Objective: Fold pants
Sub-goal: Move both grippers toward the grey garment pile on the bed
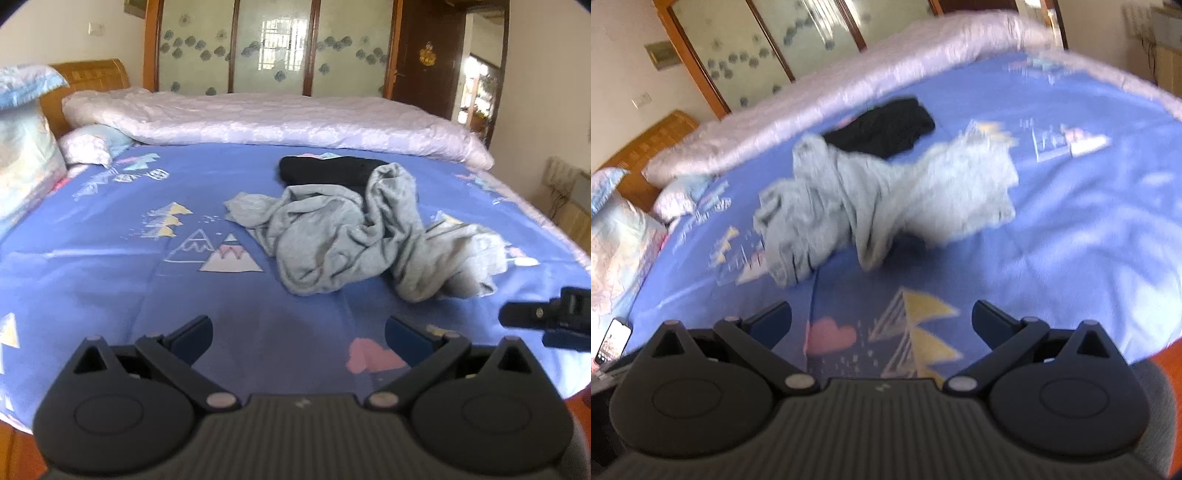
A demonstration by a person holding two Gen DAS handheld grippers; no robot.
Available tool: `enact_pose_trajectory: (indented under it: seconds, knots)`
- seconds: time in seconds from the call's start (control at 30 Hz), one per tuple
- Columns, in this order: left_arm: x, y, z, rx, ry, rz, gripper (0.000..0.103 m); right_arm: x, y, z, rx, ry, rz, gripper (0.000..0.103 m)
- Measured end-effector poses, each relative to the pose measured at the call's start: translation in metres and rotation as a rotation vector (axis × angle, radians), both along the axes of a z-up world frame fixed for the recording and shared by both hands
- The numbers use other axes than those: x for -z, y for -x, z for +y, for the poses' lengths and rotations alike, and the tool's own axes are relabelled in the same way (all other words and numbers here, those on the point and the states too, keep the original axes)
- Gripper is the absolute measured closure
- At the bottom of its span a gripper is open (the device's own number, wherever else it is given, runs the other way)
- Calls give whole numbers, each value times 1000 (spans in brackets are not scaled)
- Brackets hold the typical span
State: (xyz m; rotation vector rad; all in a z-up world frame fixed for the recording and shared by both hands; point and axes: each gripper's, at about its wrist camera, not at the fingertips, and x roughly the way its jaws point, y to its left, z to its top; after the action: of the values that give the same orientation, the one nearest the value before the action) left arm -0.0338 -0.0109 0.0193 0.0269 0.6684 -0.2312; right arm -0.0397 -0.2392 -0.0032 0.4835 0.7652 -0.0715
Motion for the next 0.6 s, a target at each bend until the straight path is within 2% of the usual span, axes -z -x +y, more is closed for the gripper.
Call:
enact_pose_trajectory:
  seconds: [0.1,0.2,0.3,0.4,0.6]
  knots:
    - [0,-2,1,-31,-55,-10,0,6,-3,-3,16,-34,26,0]
    - [-4,-13,5,-53,-72,-12,0,6,-1,-3,21,-34,19,0]
    - [-11,-29,11,-34,-21,68,0,6,0,-2,9,-37,15,0]
    - [-13,-30,16,-34,34,83,0,9,0,-1,-8,-53,25,0]
    - [4,-26,7,12,31,167,0,13,-3,3,-23,-64,51,0]
